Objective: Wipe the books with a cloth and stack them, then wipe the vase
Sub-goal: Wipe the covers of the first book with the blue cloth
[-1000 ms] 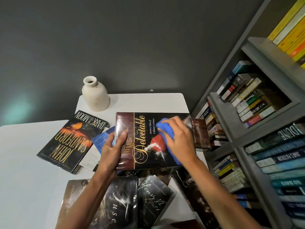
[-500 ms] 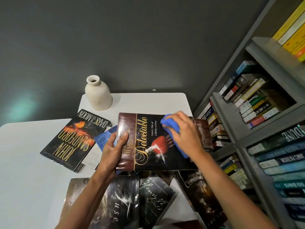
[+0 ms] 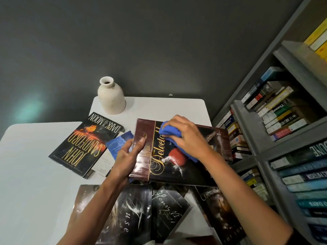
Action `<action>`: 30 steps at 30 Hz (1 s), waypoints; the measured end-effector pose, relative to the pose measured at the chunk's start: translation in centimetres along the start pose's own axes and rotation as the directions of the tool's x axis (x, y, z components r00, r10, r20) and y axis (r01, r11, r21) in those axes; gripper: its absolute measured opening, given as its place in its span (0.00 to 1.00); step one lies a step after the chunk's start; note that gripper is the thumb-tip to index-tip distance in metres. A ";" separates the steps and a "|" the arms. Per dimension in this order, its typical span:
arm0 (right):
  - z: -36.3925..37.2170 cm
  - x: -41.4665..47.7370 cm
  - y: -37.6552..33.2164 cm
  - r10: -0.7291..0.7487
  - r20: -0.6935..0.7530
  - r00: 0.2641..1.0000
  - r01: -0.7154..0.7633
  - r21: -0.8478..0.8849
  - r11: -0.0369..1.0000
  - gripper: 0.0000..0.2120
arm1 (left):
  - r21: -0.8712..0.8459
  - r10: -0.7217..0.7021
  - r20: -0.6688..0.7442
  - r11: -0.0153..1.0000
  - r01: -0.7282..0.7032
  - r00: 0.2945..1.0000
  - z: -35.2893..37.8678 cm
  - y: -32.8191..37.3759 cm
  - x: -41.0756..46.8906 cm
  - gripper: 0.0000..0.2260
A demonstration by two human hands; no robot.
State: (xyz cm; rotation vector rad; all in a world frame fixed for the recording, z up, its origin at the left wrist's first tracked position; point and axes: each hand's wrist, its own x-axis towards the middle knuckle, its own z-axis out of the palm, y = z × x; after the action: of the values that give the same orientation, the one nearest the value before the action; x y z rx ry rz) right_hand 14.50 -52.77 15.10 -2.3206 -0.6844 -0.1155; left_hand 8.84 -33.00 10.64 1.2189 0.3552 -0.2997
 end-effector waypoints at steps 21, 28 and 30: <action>-2.2 -1.9 0.0 0.041 0.150 0.988 -0.057 0.104 0.993 0.10 | 0.010 -0.005 -0.024 1.000 0.005 1.000 0.3 0.5 -0.1 0.38; 3.8 -3.2 -2.8 0.131 -0.244 0.961 -0.148 -0.051 0.988 0.16 | -0.031 0.023 -0.073 0.999 -0.026 0.997 1.0 -0.2 0.4 0.24; 4.7 -3.3 -3.5 0.081 -0.174 0.981 -0.093 -0.065 0.994 0.18 | -0.012 0.032 -0.070 0.999 -0.033 0.997 1.2 -0.1 0.3 0.19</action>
State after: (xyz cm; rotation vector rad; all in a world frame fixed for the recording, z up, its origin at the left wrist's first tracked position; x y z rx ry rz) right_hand 9.43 -49.04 12.81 -2.3723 -0.4992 -0.3012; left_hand 9.17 -34.19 10.75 1.2229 0.3966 -0.2264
